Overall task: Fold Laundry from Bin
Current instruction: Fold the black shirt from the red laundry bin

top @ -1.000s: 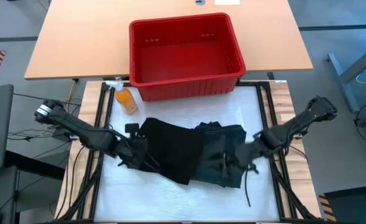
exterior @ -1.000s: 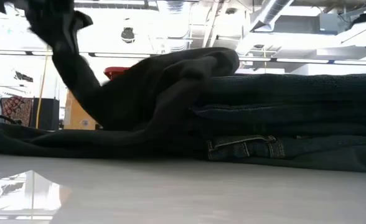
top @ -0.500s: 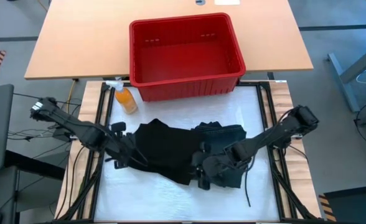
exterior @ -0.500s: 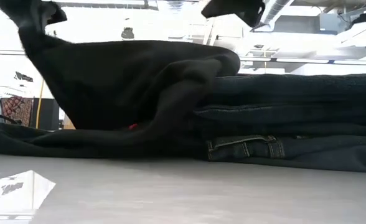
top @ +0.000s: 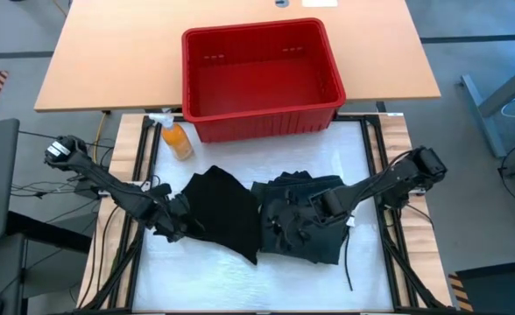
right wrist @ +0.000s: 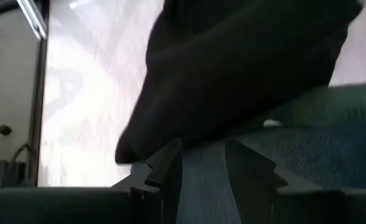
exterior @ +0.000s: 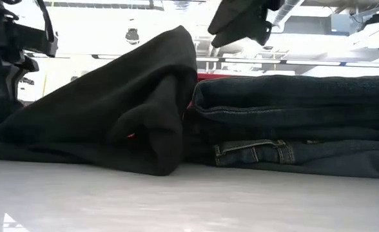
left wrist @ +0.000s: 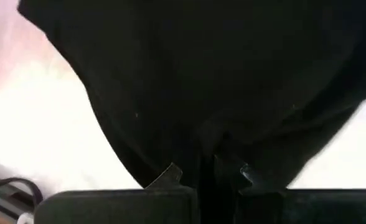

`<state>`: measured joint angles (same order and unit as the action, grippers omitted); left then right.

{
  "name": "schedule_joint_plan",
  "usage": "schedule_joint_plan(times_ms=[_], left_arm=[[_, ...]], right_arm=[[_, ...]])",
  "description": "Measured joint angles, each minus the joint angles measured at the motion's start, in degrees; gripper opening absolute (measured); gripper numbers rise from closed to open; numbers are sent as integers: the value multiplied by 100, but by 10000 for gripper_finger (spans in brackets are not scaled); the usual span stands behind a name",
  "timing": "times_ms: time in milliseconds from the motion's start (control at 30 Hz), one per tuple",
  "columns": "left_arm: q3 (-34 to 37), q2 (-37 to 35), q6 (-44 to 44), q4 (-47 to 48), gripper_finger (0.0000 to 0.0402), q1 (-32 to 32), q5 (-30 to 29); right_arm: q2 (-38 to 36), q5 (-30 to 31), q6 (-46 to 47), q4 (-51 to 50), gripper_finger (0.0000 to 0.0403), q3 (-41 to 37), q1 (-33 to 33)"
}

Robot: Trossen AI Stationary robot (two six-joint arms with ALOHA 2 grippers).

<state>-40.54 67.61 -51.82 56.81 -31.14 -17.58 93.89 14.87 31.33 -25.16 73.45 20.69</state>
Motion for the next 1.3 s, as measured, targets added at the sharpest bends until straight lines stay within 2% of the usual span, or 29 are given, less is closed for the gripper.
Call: schedule_joint_plan(times_ms=[233,400,533,633,700,833,933,1100,1200,1300], left_arm=[[289,-1,-775,315,0,2,-500],[346,-1,-1174,311,6,2,-623],[346,-1,-1111,466,42,7,-544],[346,-1,-1647,950,82,142,-146],[348,-18,-1626,971,108,234,3],[229,-56,-1921,938,151,409,-217],[15,-126,-2073,800,171,329,-763],[-351,-235,-2030,660,178,278,-1564],[-382,-264,-1986,655,178,387,-1681],[-363,-263,-2019,629,178,512,-1688]], right_arm=[[-53,0,242,443,148,226,-225],[-49,2,637,241,161,560,-456],[-56,98,442,-275,182,971,-734],[-75,109,464,-863,186,1152,-1096],[-104,-71,471,-1196,183,1138,-1342],[-399,-155,759,-1517,179,747,-1472],[-792,-159,996,-1449,178,240,-1193],[-1208,-509,1486,-842,175,-569,-351],[-1137,-514,2021,-526,169,-1110,61],[-950,-466,2366,-115,161,-1550,204]])
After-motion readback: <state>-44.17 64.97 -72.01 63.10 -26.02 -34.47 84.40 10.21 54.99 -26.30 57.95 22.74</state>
